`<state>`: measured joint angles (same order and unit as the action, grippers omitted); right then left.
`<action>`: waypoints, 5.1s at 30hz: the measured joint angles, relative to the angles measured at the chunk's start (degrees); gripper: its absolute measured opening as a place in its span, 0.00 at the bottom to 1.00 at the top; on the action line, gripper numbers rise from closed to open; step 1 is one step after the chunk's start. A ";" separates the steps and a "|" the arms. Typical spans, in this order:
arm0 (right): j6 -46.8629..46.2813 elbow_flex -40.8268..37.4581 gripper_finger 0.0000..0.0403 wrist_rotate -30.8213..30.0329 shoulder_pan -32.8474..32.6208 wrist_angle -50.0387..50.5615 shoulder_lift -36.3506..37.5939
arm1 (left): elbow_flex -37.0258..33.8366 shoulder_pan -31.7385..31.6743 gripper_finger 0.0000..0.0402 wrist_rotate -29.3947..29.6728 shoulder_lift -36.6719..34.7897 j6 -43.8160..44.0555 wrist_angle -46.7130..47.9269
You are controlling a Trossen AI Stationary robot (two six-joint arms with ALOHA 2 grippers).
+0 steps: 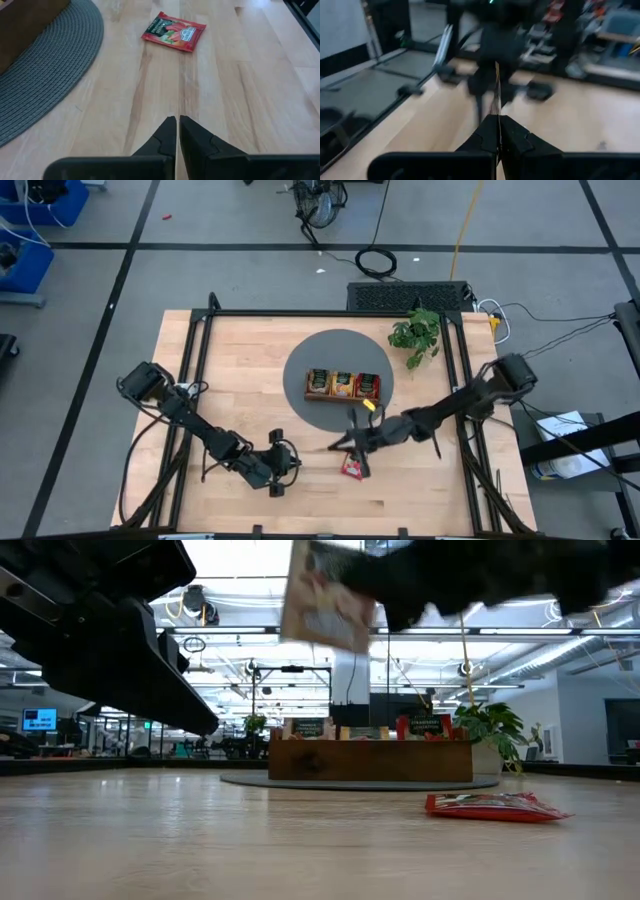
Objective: Pick & Place Tea
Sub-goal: Put the brown tea bag into the left slot of the wooden organizer, then put the red tea bag into the right slot of the wooden organizer
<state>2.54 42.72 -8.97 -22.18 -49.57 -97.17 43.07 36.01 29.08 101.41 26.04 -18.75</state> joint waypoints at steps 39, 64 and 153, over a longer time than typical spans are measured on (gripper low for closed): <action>7.16 8.56 0.00 4.83 25.06 15.80 -3.67 | 0.00 0.11 0.06 -0.79 -0.02 -1.22 1.00; -0.55 2.76 0.00 4.74 26.71 9.09 -3.36 | 0.00 0.07 0.06 -0.74 -0.02 -1.51 0.73; -17.26 -21.43 0.00 -8.93 -18.66 7.79 10.22 | 0.02 -2.72 0.06 -8.57 -0.04 -5.50 -3.29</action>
<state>-14.72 21.29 -17.90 -40.84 -41.79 -86.95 43.09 33.29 20.51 101.36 20.54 -22.05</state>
